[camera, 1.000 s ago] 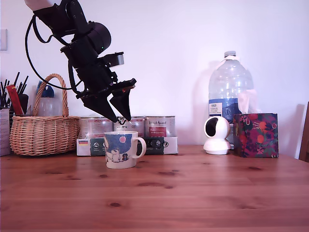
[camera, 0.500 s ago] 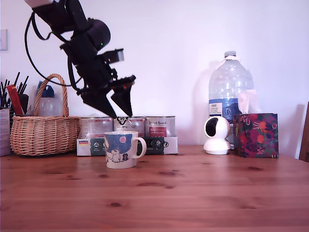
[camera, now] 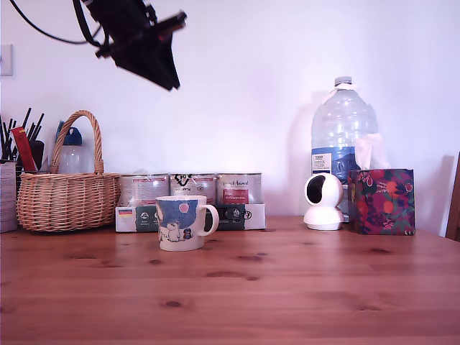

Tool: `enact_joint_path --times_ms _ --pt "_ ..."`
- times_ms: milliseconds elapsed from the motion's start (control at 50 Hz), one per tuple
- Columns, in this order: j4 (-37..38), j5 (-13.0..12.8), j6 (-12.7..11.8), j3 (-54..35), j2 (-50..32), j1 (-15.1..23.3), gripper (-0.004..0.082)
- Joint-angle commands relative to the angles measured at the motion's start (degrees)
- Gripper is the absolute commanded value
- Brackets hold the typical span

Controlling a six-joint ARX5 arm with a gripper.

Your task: Pick up the coffee capsules from the table one by one and drop them inside the nearest coffee cup

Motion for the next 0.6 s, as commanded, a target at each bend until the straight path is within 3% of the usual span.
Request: enact_joint_path --times_ms 0,260,580 --pt "1.73 -0.7 -1.11 -5.35 -3.56 0.07 -0.002" --pt "9.33 -1.51 -3.96 -23.41 -18.43 0.59 -0.0019" --pt "12.81 -1.6 -6.93 -43.76 -35.93 0.83 -0.0019"
